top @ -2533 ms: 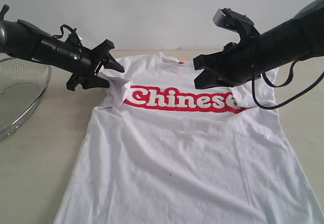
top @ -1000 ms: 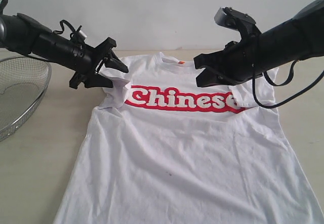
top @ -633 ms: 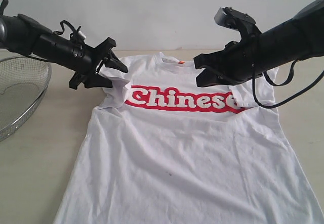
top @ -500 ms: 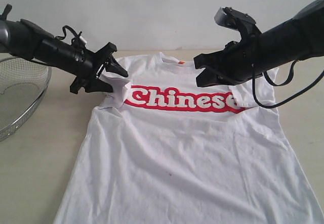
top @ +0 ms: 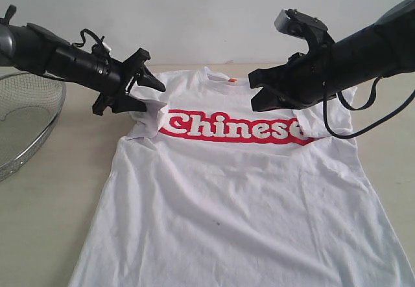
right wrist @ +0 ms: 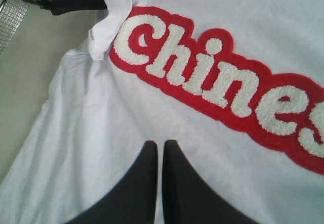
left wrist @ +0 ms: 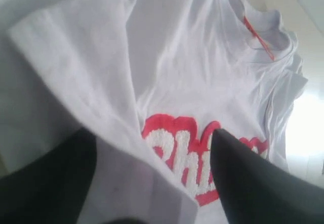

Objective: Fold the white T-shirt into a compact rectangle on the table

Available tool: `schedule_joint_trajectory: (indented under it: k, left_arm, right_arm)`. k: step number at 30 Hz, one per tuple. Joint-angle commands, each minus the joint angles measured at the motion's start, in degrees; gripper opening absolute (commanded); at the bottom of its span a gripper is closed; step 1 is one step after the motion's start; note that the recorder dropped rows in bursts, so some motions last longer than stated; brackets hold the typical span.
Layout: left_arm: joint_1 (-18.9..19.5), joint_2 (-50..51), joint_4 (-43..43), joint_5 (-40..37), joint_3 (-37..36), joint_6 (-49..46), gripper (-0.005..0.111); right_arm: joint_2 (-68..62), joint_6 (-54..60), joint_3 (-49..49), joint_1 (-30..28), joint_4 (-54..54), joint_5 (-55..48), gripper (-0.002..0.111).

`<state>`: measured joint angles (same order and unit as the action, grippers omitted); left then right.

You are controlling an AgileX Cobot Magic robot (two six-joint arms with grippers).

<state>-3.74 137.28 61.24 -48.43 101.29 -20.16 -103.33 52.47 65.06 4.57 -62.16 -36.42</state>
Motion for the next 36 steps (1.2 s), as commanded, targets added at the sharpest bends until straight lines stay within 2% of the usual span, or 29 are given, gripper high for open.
schedule_joint_trajectory:
  k: [1,15,20,36]
  left_arm:
    - [-0.16,0.13,0.91,1.52,0.66,0.05,0.062]
    - [-0.16,0.13,0.19,2.95,0.66,0.46,0.061]
    - [-0.16,0.13,0.19,2.95,0.66,0.46,0.051]
    - [-0.26,0.13,-2.53,3.60,0.66,2.82,0.049]
  right_arm:
    - [0.58,0.38,0.23,-0.02,-0.24,-0.24,0.000]
    - [0.58,0.38,0.23,-0.02,-0.24,0.25,0.000]
    - [0.58,0.38,0.23,-0.02,-0.24,0.25,0.000]
    - [0.58,0.13,0.23,-0.02,-0.24,0.21,0.000]
